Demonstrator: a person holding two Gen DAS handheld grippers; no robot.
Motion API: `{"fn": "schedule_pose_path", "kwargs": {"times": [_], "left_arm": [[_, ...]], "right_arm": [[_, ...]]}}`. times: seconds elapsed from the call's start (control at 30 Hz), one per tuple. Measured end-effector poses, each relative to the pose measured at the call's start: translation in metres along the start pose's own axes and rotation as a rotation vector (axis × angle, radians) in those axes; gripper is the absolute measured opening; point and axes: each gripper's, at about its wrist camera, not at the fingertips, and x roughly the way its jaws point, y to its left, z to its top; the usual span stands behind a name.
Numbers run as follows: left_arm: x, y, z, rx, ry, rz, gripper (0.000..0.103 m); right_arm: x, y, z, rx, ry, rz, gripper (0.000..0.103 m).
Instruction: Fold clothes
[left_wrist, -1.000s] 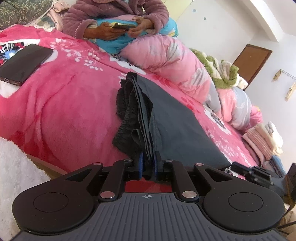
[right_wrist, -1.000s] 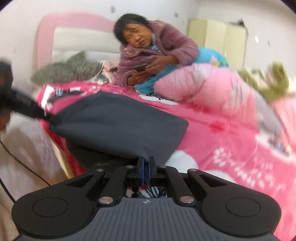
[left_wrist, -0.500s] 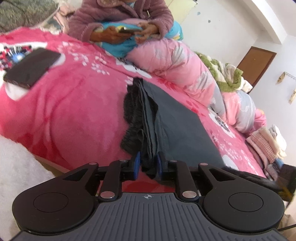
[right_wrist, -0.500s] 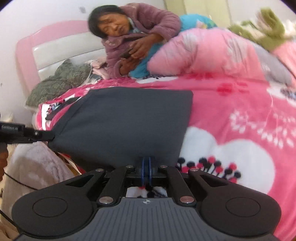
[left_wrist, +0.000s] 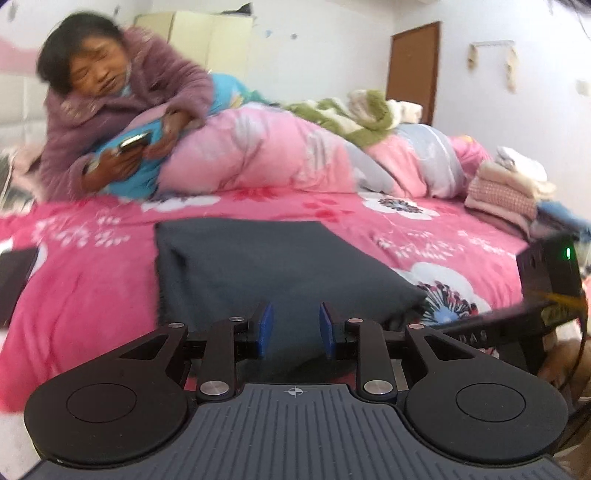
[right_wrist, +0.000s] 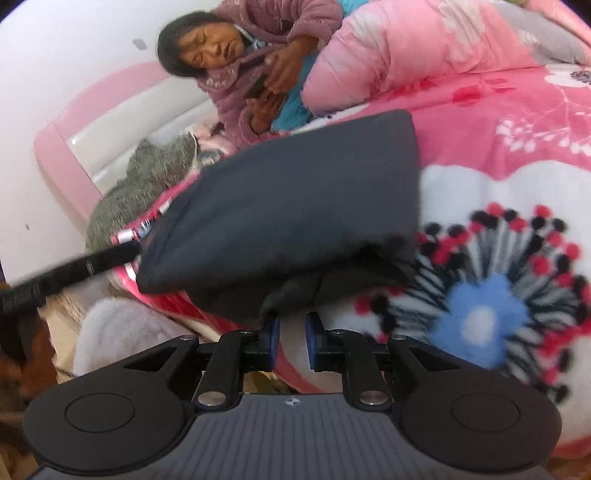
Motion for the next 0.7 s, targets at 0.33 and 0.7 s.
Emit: {"fn": "schedule_pose_path", "kwargs": {"times": [0.33,0.7], "left_arm": [[0.023,-0.033,-0.015,0.237,0.038,0.015,0.029],[0.038,-0.03,-0.023,0.228,0.08,0.011,0.029]], "right_arm": [[0.01,0.001,0.014,0.007,-0.092,0.03,0.016],[0.023,-0.026,0.007,0.293,-0.249,0.099,0.016]]}}
